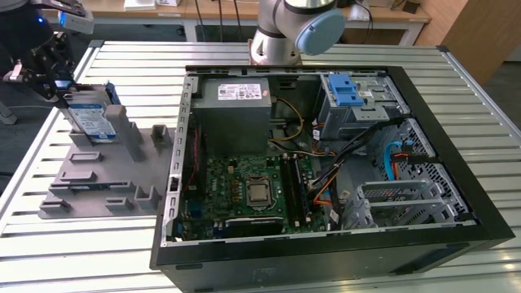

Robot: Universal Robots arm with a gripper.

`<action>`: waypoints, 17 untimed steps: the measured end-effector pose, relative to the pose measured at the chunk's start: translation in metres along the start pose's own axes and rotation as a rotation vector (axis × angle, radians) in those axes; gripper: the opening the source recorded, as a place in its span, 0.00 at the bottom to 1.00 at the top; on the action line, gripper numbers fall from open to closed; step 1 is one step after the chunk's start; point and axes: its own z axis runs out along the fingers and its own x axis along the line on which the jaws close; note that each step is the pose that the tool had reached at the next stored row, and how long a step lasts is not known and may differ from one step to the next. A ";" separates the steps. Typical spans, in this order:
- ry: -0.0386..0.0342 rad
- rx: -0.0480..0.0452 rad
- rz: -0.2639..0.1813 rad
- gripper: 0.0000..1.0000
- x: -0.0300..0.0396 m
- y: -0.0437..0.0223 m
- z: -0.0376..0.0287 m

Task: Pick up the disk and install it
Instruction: 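Pick up the disk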

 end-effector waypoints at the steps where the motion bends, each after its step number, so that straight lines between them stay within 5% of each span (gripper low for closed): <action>1: 0.0001 -0.0001 0.000 0.51 0.0000 0.0000 0.0004; 14: 0.0001 -0.0001 0.000 0.51 0.0001 0.0000 0.0040; 17: 0.0001 -0.0001 0.000 0.42 0.0001 0.0000 0.0040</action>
